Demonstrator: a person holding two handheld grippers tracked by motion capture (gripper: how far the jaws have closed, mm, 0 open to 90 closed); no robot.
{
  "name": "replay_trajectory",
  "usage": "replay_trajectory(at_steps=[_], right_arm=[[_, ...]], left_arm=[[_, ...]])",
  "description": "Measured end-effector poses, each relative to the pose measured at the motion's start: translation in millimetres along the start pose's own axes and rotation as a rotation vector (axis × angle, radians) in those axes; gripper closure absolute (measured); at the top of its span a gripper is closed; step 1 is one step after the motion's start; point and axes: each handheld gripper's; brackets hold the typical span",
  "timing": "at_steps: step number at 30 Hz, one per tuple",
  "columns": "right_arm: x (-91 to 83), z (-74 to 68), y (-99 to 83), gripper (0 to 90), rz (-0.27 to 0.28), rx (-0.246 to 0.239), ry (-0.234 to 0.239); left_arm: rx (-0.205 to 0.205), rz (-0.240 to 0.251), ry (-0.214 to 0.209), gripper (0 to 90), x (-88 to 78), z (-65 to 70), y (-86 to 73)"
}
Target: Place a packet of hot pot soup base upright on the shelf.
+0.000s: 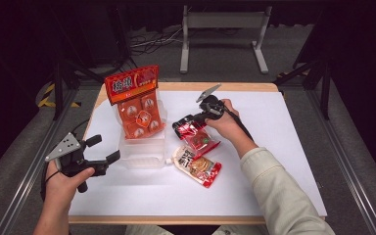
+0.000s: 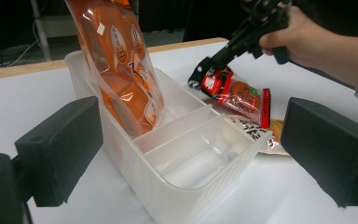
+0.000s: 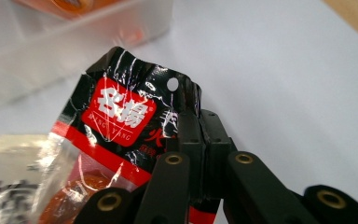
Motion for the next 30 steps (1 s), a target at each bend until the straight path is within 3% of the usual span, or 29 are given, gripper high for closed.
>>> replay_trajectory(at_steps=[8,10,18,30], right_arm=[[-44.9,-15.1,0.0,90.0,0.147,0.007,0.062],[-52.0,-20.2,-1.6,90.0,0.181,-0.007,0.095],[-72.2,-38.6,-7.2,90.0,0.255,-0.049,0.143],[-81.8,-56.7,-8.0,90.0,0.327,-0.132,0.117]], left_arm=[[-0.002,0.002,-0.007,6.6,2.3,1.4,2.5],[0.000,0.005,-0.008,6.6,2.2,1.3,2.8],[-0.002,0.002,-0.010,6.6,3.9,2.0,2.9],[-0.016,0.005,-0.005,6.6,4.1,-2.1,0.7]])
Point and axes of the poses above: each handheld gripper's, and its own axes: x roughly forward along the jaws, y roughly out of its top, z roughly to its right, and after that the axes turned 14 degrees about y, right-handed
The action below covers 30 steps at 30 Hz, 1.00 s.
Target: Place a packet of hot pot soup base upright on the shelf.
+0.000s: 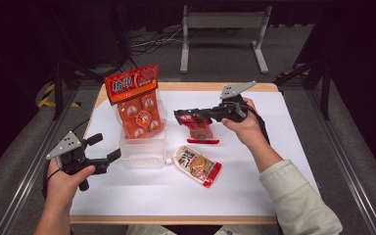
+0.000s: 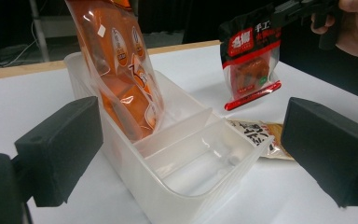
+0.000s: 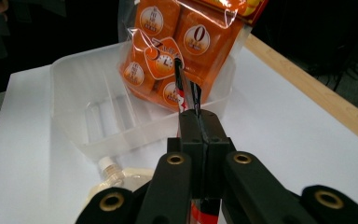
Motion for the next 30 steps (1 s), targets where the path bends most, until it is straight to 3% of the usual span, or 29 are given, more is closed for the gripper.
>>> replay_trajectory(at_steps=[8,22,30], right_arm=[[-4.7,-7.0,9.4,90.0,0.093,-0.044,0.025],[-1.4,-17.4,27.6,90.0,0.156,-0.096,0.050],[11.2,-24.1,38.2,90.0,0.193,-0.137,0.083]], left_arm=[[-0.006,0.008,0.001,6.6,-0.7,-1.6,-0.3],[-0.015,0.009,0.002,6.6,-0.7,-3.7,-1.8],[-0.017,0.014,-0.002,6.6,-1.6,-5.6,-2.8]])
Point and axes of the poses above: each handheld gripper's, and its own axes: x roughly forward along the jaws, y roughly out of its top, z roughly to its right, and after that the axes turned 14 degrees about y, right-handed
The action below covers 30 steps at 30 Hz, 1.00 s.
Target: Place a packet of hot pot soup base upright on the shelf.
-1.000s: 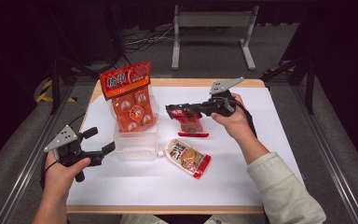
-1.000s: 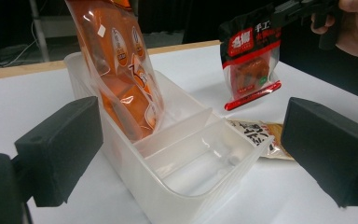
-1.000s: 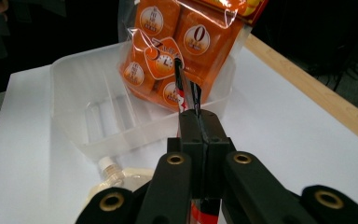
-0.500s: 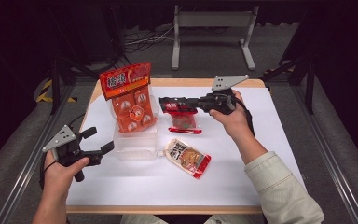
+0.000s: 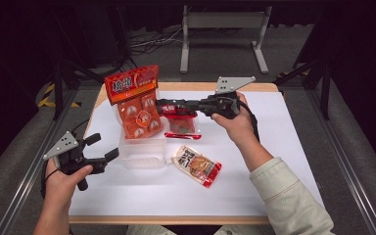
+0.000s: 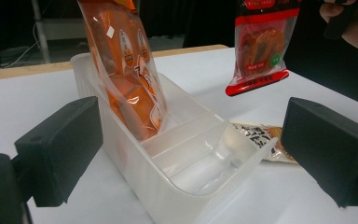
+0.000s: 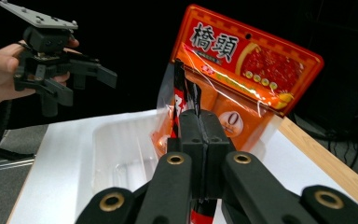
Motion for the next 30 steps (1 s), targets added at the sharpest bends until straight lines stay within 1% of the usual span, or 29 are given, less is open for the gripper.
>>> replay_trajectory(at_steps=[5,10,14,16,18,22,28,30], right_arm=[[8.6,-0.6,4.4,90.0,0.005,-0.014,0.012],[21.4,-0.8,8.7,90.0,0.010,-0.033,0.031],[32.2,-0.8,10.4,90.0,-0.004,-0.045,0.038],[34.8,-0.4,10.8,90.0,-0.006,-0.046,0.043],[42.6,0.7,12.5,90.0,-0.007,-0.049,0.052],[51.6,2.7,13.5,90.0,-0.018,-0.053,0.058],[64.2,5.2,11.0,90.0,-0.033,-0.054,0.074],[65.9,5.4,10.5,90.0,-0.035,-0.052,0.076]], left_arm=[[0.004,0.003,0.001,6.5,-0.5,-1.3,0.0],[0.002,0.006,0.002,6.5,-1.3,-1.5,0.4],[0.000,0.009,0.003,6.4,-2.3,-1.9,0.7],[-0.001,0.011,0.002,6.5,-2.6,-2.0,0.9],[-0.001,0.013,0.000,6.4,-2.8,-2.2,1.0],[-0.002,0.011,-0.001,6.4,-2.6,-2.3,0.8],[-0.005,0.012,0.000,6.4,-3.5,-3.0,0.8],[-0.006,0.012,-0.001,6.4,-3.5,-3.0,0.7]])
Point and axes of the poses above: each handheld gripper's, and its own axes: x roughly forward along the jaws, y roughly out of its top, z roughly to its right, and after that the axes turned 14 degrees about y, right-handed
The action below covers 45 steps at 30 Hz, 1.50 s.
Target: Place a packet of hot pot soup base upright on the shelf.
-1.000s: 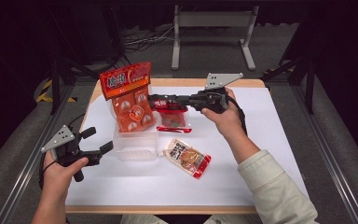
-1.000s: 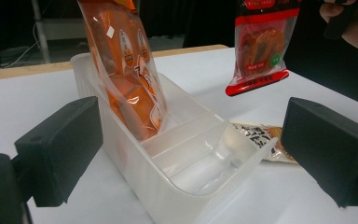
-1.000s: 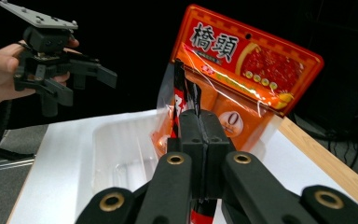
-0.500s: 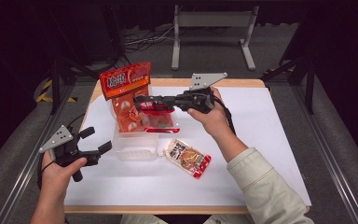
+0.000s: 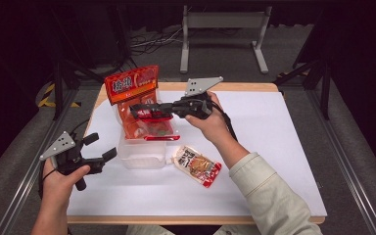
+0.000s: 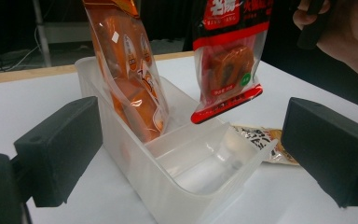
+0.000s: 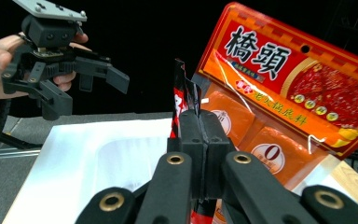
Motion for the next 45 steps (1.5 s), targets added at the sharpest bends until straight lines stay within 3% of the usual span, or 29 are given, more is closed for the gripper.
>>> replay_trajectory(at_steps=[19,28,45], right_arm=[[38.3,4.8,-6.1,90.0,-0.022,-0.014,0.021],[53.5,8.1,-12.1,90.0,0.007,0.004,0.017],[57.0,6.6,-28.7,89.9,0.005,0.037,0.028]], left_arm=[[0.001,-0.003,-0.003,6.3,2.0,0.6,-0.1],[-0.001,-0.005,0.001,6.3,2.3,-0.5,-0.9],[-0.002,-0.009,0.002,6.3,3.3,-1.4,-2.0]])
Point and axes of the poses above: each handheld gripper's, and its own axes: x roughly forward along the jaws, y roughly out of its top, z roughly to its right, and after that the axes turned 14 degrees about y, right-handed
